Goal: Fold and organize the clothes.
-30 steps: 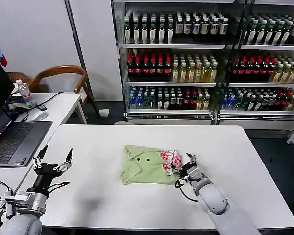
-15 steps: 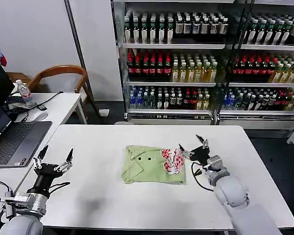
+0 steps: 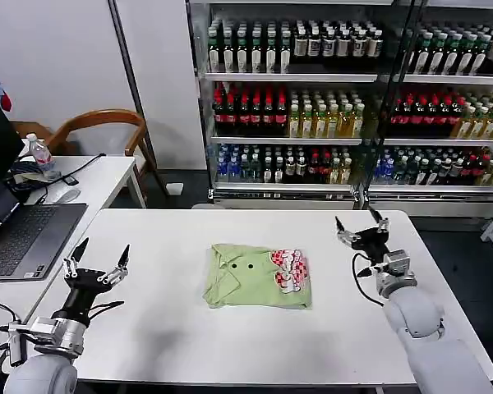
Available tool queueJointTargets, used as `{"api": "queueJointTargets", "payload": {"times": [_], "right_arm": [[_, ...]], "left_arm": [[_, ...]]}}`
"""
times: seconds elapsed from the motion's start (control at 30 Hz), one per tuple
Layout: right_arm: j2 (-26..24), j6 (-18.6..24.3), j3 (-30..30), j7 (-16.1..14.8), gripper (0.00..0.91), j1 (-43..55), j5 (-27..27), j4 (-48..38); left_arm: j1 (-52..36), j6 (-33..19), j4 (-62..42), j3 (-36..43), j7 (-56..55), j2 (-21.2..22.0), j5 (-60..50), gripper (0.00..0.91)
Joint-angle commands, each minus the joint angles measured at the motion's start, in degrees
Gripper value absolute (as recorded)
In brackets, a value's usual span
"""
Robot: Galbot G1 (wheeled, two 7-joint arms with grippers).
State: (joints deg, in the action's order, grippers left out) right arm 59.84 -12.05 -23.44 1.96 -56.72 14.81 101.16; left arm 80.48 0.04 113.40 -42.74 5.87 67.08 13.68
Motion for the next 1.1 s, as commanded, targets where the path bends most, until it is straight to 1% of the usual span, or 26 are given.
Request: {"api": "queueJointTargets", "payload": {"times": [0.03,0.17,0.4,0.47,0.67,0.73,0.8,0.83,1.03,1.1], "right_arm": [[0.26,4.2,-5.46,1.66,0.907,-2.76,0.34,-0.96],[1.15,4.43,-5.58,1.64,0.907,-3.84,0.15,-0.2],[1.74,4.11,-5.85,1.66,0.907,-5.59,-0.12,0.93],[1.37,2.91,-5.94,0.95,0.907,-5.83,-0.56,1.44],[1.74,4.72,-5.07,0.05,0.907,-5.83,-2.92,1.33],[2.24,4.96,-4.99,0.12,0.907,-6.05,-3.98,1.41],[2.44,5.16,-5.13,-0.51,0.907,-6.68,-5.34,1.57],[2.34,5.21,-5.29,-1.03,0.907,-7.45,-5.49,1.92],[1.32,5.21,-6.31,-1.34,0.907,-9.37,-5.83,3.05],[0.66,5.14,-5.99,-1.41,0.907,-9.32,-6.35,2.19]], "left_arm": [[-2.05,-0.92,0.14,5.82,-2.11,-1.1,-2.43,0.907],[-3.13,-0.69,-0.6,7.89,-5.0,-2.08,-2.87,0.907],[-4.95,-0.92,-2.2,7.37,-5.03,-3.27,0.37,0.907],[-5.34,-0.83,-2.23,7.28,-5.07,-3.46,0.51,0.907],[-7.35,-1.07,-3.13,7.84,-4.93,-3.03,-1.31,0.907],[-8.16,-1.02,-3.46,7.85,-4.97,-3.11,-0.71,0.907],[-8.4,-0.26,-3.37,7.78,-5.9,-3.27,0.34,0.907],[-8.32,-0.08,-3.25,7.76,-5.98,-3.44,1.23,0.907],[-8.42,-0.87,-3.61,8.21,-5.9,-4.52,0.99,0.907],[-9.43,-2.05,-5.17,9.37,-5.8,-5.18,1.05,0.907]]}}
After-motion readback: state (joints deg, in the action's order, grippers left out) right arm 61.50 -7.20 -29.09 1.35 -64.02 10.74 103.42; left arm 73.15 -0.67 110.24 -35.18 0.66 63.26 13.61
